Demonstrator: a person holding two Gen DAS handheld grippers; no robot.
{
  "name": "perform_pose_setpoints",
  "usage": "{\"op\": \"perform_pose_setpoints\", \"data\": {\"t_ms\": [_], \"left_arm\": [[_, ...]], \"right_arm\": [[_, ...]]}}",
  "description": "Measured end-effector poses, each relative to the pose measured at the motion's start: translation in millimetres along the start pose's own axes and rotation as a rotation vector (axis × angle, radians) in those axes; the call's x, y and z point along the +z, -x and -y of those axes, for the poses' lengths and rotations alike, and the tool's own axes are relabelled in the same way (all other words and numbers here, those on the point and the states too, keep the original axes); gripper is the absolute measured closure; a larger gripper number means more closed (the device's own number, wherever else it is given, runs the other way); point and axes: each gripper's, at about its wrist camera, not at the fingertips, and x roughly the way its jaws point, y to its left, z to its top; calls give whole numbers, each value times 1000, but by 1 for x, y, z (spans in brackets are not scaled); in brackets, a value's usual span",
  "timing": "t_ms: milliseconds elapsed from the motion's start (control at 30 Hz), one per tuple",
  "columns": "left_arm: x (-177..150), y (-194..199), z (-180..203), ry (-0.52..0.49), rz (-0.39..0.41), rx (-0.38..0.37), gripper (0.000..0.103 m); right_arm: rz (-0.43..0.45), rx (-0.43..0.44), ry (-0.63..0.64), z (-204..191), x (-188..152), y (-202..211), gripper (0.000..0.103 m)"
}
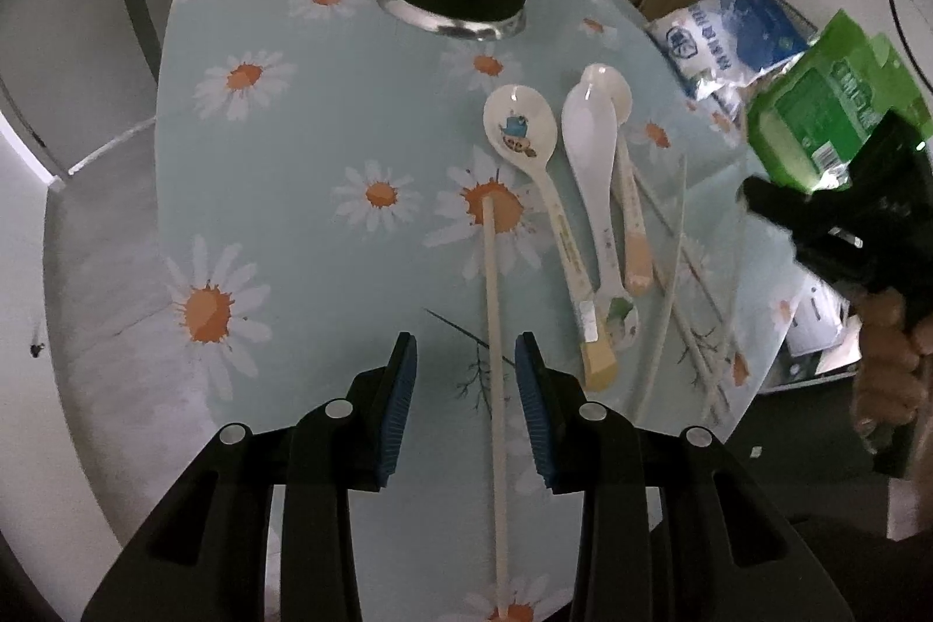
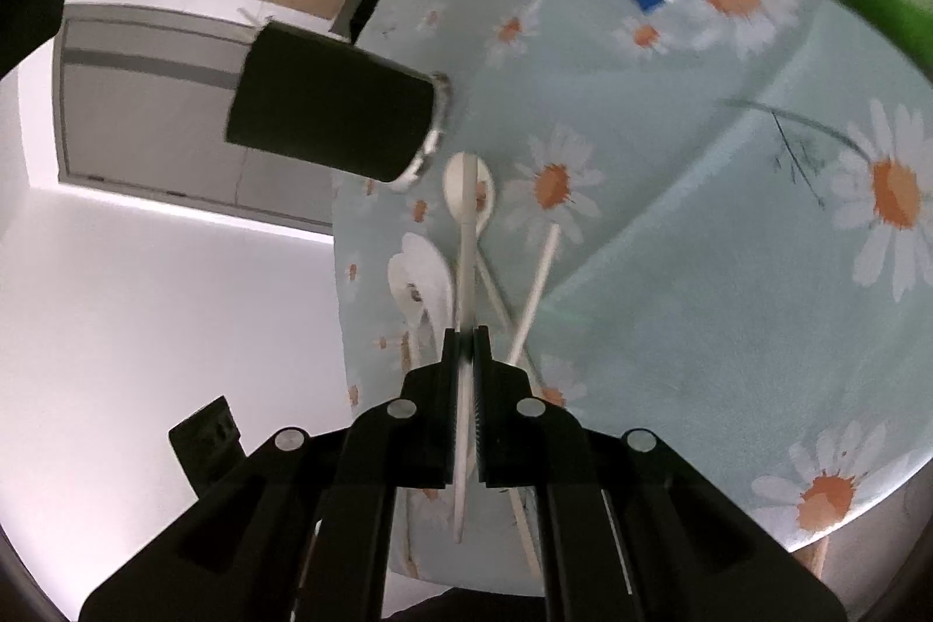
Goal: Organize utensils
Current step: 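Grasp a chopstick with the right tool while the left tool grasps another, then lift both chopsticks over the black holder and lower them inside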
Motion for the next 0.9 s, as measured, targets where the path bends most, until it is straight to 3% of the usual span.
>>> {"op": "perform_pose_setpoints", "data": {"t_ms": [233, 600, 900], "left_arm": [[2, -5, 7, 3, -73, 55, 69], [10, -17, 23, -21, -182, 172, 72], [22, -24, 26, 17, -214, 247, 96]], "right_arm": [[-1, -3, 122, -26, 10, 10, 97], [-35, 65, 266, -59, 34, 19, 97], [-59, 122, 358, -69, 48, 22, 97]]}}
